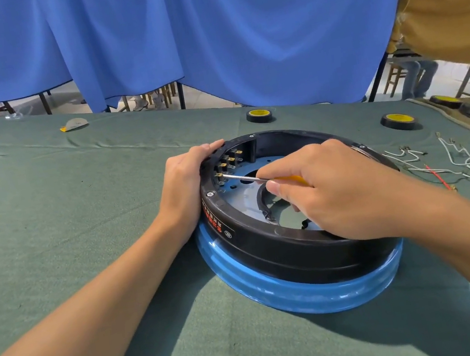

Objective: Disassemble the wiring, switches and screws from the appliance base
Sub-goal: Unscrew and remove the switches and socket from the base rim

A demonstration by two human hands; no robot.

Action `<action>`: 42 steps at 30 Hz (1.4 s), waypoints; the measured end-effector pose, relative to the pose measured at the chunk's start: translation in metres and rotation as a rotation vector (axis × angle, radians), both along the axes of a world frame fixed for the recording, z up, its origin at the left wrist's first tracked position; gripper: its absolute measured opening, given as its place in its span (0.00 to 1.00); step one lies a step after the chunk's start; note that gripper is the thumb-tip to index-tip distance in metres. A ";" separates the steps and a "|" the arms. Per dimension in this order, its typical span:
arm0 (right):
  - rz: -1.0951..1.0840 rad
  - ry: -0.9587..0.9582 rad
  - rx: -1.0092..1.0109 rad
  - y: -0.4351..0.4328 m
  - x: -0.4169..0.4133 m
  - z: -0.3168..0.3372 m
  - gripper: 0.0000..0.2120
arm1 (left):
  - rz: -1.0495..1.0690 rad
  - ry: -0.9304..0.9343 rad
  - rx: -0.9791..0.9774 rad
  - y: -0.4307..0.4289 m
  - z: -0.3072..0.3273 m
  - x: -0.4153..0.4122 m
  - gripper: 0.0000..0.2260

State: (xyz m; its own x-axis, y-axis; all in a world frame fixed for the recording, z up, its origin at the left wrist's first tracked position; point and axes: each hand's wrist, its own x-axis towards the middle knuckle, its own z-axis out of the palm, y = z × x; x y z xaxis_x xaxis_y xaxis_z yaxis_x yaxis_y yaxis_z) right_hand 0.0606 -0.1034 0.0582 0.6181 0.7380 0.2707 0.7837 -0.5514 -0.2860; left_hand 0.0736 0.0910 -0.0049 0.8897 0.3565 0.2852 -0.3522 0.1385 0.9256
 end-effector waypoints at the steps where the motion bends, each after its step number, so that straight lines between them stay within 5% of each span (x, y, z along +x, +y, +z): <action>1: 0.004 -0.009 -0.008 0.001 0.000 0.001 0.15 | 0.000 -0.004 -0.006 0.000 0.000 0.000 0.14; 16: -0.096 -0.069 -0.033 0.003 -0.005 0.002 0.13 | -0.011 0.007 0.053 0.002 0.004 -0.004 0.13; 20: -0.340 -0.333 0.199 -0.016 -0.015 -0.010 0.11 | -0.032 0.057 0.071 0.009 0.002 -0.002 0.13; 26: -0.339 -0.323 0.504 -0.015 -0.006 -0.025 0.14 | 0.004 0.075 0.079 0.013 0.003 -0.001 0.14; 31: -0.275 -0.308 0.629 -0.016 0.023 -0.024 0.15 | 0.152 0.087 0.135 0.017 0.004 -0.002 0.13; 34: -0.415 -0.371 0.641 -0.019 0.037 -0.023 0.14 | 0.255 0.092 0.200 0.019 0.004 -0.001 0.12; 38: -0.670 -0.175 0.740 -0.027 0.040 -0.030 0.11 | 0.307 0.081 0.244 0.021 0.002 0.002 0.11; 42: -0.679 -0.041 0.648 -0.028 0.034 -0.040 0.11 | 0.317 0.076 0.281 0.021 -0.001 0.003 0.11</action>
State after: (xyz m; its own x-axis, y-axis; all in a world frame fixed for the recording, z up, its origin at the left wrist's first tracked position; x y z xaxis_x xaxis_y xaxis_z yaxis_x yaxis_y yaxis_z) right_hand 0.0950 -0.1310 0.0185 0.8422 -0.0788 0.5334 0.3689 -0.6373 -0.6766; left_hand 0.0769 0.1119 -0.0055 0.7712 0.5331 0.3480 -0.2660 -0.2267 0.9369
